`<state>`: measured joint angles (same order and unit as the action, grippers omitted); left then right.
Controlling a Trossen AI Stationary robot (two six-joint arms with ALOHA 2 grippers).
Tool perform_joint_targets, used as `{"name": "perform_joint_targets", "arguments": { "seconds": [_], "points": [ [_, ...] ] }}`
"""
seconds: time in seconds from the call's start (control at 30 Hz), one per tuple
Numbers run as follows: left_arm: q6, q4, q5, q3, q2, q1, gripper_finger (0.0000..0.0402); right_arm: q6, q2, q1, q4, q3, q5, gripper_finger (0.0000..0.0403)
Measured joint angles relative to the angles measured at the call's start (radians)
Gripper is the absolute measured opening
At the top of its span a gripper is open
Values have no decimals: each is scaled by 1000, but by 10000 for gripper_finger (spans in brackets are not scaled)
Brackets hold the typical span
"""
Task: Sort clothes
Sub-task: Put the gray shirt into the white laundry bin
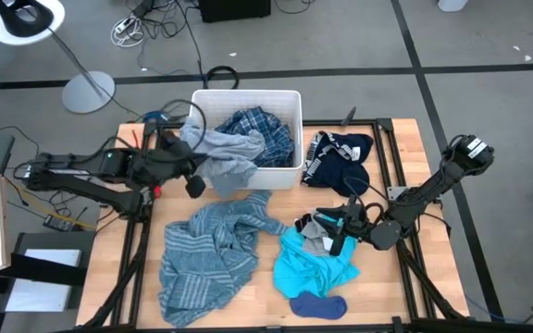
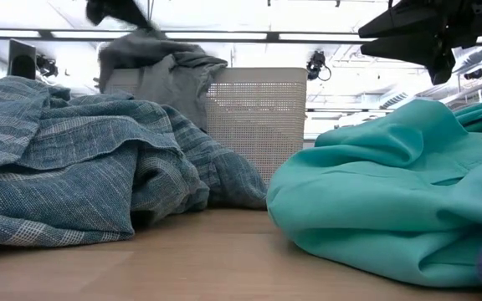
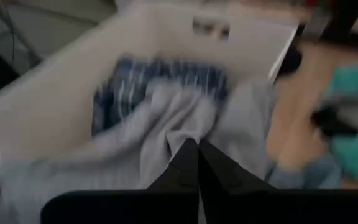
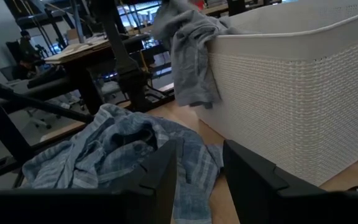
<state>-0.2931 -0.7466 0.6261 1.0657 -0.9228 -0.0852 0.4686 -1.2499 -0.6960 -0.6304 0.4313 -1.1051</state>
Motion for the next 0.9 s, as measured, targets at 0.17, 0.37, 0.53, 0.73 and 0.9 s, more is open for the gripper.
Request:
{"name": "perform_joint_targets", "arguments": {
  "seconds": [0.17, 0.37, 0.53, 0.73, 0.9],
  "points": [
    [180, 247, -27, 21, -10, 69, 1, 0, 0, 3, 2, 0, 0, 132],
    [338, 556, -143, 22, -78, 224, 1, -1, 0, 6, 3, 0, 0, 132],
    [376, 806, -219, 22, -165, 369, 0, -2, 0, 12, 4, 0, 0, 132],
    [221, 1052, -512, 105, -304, 521, 0, -18, 0, 13, 5, 0, 0, 132],
    [127, 1043, -676, 293, -457, 583, 0, -28, 0, 13, 7, 0, 0, 132]
  ]
}}
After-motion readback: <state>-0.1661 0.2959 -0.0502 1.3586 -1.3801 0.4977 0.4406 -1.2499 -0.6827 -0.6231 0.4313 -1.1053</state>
